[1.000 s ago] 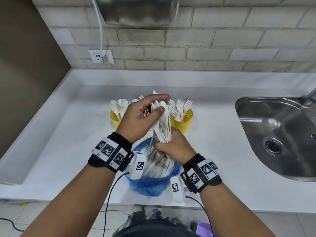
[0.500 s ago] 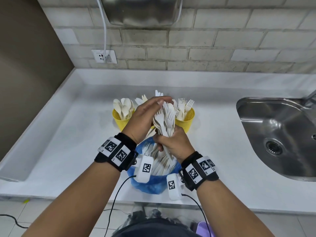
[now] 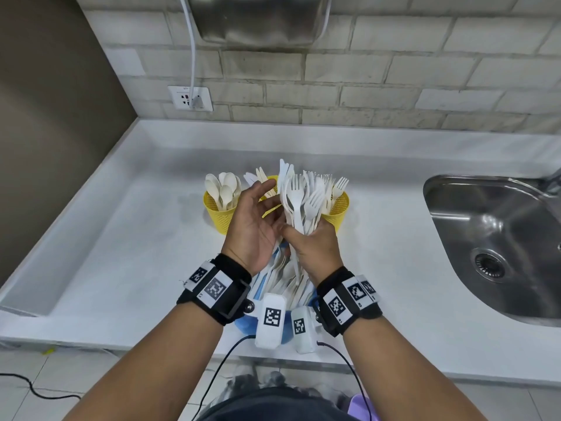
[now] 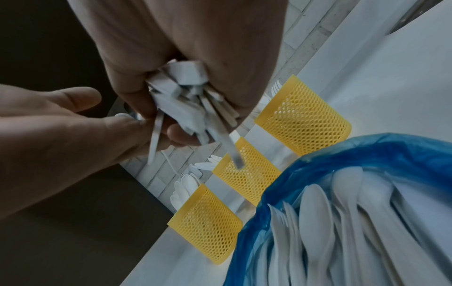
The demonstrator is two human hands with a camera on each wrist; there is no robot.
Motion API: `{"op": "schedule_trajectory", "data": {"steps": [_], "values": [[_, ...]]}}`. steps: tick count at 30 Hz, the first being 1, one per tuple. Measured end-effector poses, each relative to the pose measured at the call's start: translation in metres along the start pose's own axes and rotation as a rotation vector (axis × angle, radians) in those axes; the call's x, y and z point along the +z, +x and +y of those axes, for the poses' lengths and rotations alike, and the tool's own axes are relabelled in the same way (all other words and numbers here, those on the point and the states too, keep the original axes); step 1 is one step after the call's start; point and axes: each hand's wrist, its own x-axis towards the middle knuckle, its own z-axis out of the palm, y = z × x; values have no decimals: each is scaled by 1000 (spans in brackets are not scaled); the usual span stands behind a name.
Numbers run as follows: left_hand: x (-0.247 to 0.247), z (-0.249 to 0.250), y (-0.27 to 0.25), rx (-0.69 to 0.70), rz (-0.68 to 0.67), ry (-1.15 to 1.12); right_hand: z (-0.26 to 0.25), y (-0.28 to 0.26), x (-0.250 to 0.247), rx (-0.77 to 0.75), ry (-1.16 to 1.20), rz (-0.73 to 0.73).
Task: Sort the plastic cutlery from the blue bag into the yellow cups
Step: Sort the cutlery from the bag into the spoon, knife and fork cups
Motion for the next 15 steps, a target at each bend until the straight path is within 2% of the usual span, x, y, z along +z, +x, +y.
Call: {"op": "schedule_trajectory", "data": {"steps": [4, 8, 10, 12, 15], "values": [[-1, -1, 4, 53, 3, 140, -1, 1, -3, -3, 12, 14], [-6, -2, 6, 169, 2, 487, -3, 6, -11, -29, -19, 22], [-14, -9, 4, 170, 24, 547, -5, 10, -13, -54, 8, 28], [-19, -18, 0, 64, 55, 473, -8, 15, -15, -69, 58, 37], [-17, -31, -5, -211, 42, 337, -16, 20, -15, -96, 128, 53]]}}
